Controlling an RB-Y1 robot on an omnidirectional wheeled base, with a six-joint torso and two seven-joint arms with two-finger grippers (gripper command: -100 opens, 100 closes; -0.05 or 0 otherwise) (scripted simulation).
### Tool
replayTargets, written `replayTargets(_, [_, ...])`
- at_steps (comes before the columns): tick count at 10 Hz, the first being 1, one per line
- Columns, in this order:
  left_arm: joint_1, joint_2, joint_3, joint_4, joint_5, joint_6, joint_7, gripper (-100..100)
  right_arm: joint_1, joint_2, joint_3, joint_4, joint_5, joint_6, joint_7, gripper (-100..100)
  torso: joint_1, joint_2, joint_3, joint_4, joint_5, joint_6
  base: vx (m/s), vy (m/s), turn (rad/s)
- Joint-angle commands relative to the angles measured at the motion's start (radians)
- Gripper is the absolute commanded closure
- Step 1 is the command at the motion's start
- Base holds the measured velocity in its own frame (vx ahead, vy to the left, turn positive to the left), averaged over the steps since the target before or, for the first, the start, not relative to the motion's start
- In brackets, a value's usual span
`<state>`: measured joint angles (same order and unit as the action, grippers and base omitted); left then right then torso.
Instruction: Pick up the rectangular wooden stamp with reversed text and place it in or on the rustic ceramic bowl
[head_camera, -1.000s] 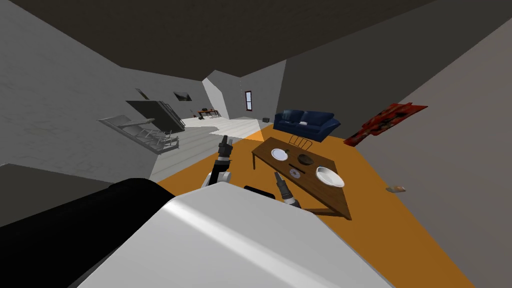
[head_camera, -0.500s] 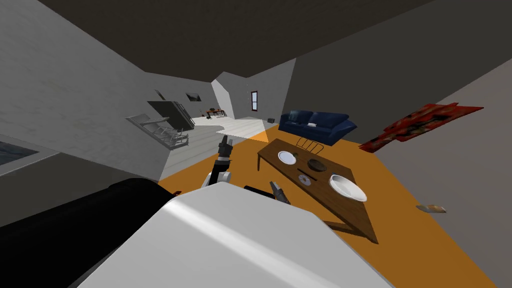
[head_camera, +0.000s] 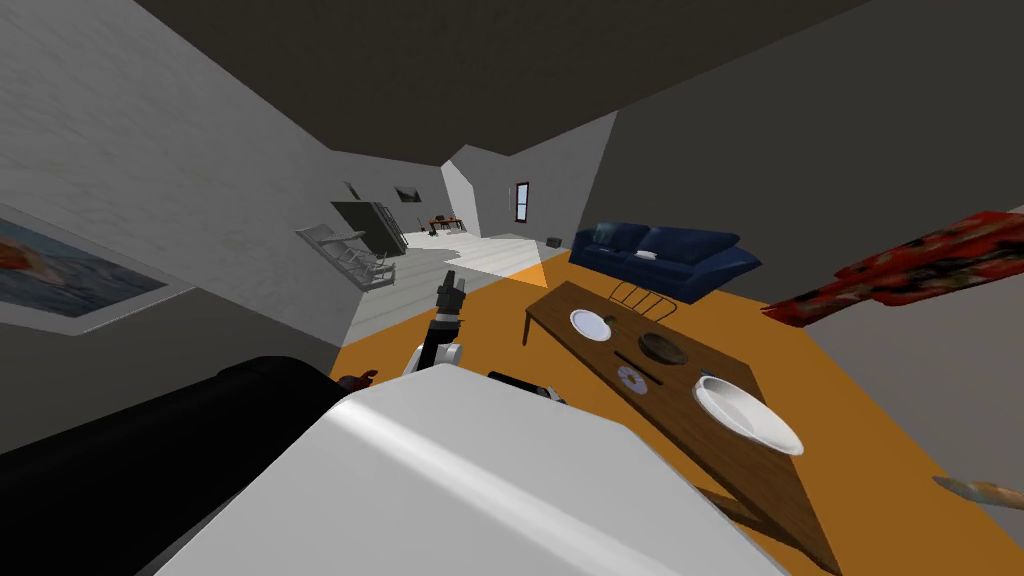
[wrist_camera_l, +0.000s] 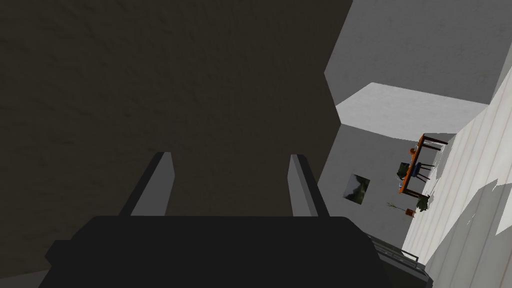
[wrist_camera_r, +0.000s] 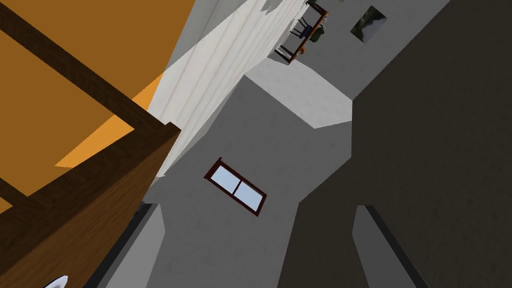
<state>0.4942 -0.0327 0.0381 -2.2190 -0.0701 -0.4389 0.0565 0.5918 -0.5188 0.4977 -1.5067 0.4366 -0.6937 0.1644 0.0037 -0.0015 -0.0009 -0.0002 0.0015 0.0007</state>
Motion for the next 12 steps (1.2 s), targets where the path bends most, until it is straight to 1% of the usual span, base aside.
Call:
replayTargets(1, [0.0, 0.0, 0.0, 0.0, 0.0, 0.0, 0.0, 0, -0.001, -0.033, 0.03, 0.05, 0.044, 0.011, 0.006, -100, 0.0, 0.0, 0.0, 0.0, 0.0, 0.0, 0.062, 0.077, 0.255])
replayTargets(2, [0.0, 0.0, 0.0, 0.0, 0.0, 0.0, 0.0, 0, -0.001, -0.033, 0.03, 0.075, 0.044, 0.011, 0.006, -100, 0.0, 0.0, 0.0, 0.0, 0.0, -0.001, 0.056, 0.056, 0.132])
replayTargets(3, [0.0, 0.0, 0.0, 0.0, 0.0, 0.0, 0.0, 0, 0.0, -0.069, 0.049, 0.126, 0.08, 0.013, 0.008, -100, -0.001, 0.001, 0.001, 0.0, 0.0, 0.0, 0.064, 0.063, 0.234])
replayTargets(4, [0.0, 0.0, 0.0, 0.0, 0.0, 0.0, 0.0, 0, 0.0, -0.069, 0.049, 0.169, 0.08, 0.013, 0.008, -100, -0.001, 0.001, 0.0, 0.0, 0.0, -0.001, 0.067, 0.048, 0.152])
replayTargets(5, [0.0, 0.0, 0.0, 0.0, 0.0, 0.0, 0.0, 0, 0.0, -0.104, 0.067, 0.207, 0.116, 0.015, 0.01, -100, -0.001, 0.001, 0.0, 0.0, 0.0, 0.0, 0.086, 0.055, 0.325])
replayTargets(6, [0.0, 0.0, 0.0, 0.0, 0.0, 0.0, 0.0, 0, 0.0, -0.104, 0.067, 0.222, 0.116, 0.015, 0.01, -100, -0.001, -0.001, 0.0, 0.0, 0.0, -0.001, 0.073, 0.04, 0.122])
replayTargets(7, [0.0, 0.0, 0.0, 0.0, 0.0, 0.0, 0.0, 0, 0.0, -0.104, 0.067, 0.24, 0.116, 0.015, 0.01, -100, -0.002, 0.0, 0.0, 0.0, 0.0, 0.0, 0.031, 0.016, -0.051])
replayTargets(8, [0.0, 0.0, 0.0, 0.0, 0.0, 0.0, 0.0, 0, 0.001, -0.139, 0.083, 0.292, 0.151, 0.018, 0.011, -100, -0.003, 0.002, 0.001, 0.0, -0.001, 0.0, 0.047, 0.028, 0.247])
replayTargets(9, [0.0, 0.0, 0.0, 0.0, 0.0, 0.0, 0.0, 0, 0.001, -0.139, 0.083, 0.295, 0.151, 0.018, 0.011, -100, -0.003, 0.002, 0.001, 0.001, 0.0, -0.001, 0.057, 0.016, 0.194])
replayTargets(10, [0.0, 0.0, 0.0, 0.0, 0.0, 0.0, 0.0, 0, 0.001, -0.139, 0.083, 0.311, 0.151, 0.018, 0.011, -100, -0.003, 0.002, 0.001, 0.0, -0.001, 0.0, 0.032, 0.003, -0.005])
replayTargets(11, [0.0, 0.0, 0.0, 0.0, 0.0, 0.0, 0.0, 0, 0.002, -0.172, 0.098, 0.347, 0.186, 0.021, 0.011, -100, -0.004, 0.003, 0.002, 0.001, -0.001, 0.0, 0.065, 0.015, 0.295])
replayTargets(12, [0.0, 0.0, 0.0, 0.0, 0.0, 0.0, 0.0, 0, 0.002, -0.172, 0.098, 0.381, 0.186, 0.021, 0.011, -100, -0.004, 0.001, 0.001, 0.001, -0.001, -0.001, 0.068, 0.007, 0.156])
